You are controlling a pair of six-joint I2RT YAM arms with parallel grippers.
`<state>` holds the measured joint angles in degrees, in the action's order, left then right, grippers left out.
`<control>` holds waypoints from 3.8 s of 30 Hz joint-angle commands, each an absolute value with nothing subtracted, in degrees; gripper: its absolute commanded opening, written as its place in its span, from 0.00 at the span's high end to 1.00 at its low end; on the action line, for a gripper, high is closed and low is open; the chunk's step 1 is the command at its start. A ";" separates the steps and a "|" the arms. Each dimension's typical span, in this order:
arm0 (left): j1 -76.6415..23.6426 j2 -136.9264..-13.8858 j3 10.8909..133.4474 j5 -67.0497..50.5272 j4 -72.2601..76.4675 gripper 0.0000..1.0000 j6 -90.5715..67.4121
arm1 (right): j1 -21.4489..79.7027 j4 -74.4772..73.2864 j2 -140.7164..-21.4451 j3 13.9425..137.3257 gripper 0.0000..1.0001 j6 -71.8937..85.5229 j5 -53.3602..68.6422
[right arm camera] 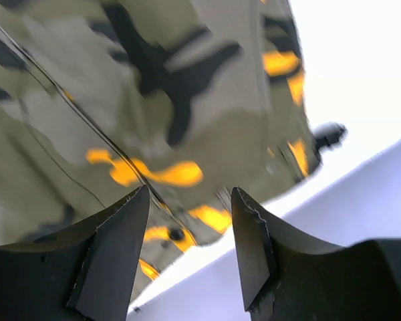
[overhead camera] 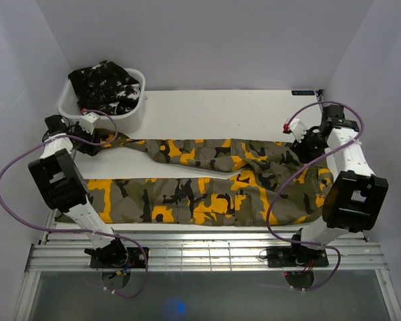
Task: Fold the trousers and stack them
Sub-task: Flatten the trousers out
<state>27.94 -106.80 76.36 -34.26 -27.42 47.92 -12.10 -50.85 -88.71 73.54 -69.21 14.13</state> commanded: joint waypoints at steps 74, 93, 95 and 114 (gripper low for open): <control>24.52 -107.17 92.83 -15.90 -37.54 0.43 53.87 | -16.61 -36.12 -96.06 62.40 0.53 -67.23 5.01; 26.54 -100.27 70.92 -26.72 -47.98 0.46 79.98 | -16.52 -39.81 -95.54 65.30 0.54 -66.97 8.35; 26.19 -102.38 71.45 -26.11 -48.77 0.45 79.98 | -16.52 -39.99 -95.54 65.39 0.54 -66.88 8.53; 26.10 -99.42 77.96 -26.19 -49.22 1.00 75.51 | -16.52 -37.89 -96.86 65.66 0.54 -66.09 7.12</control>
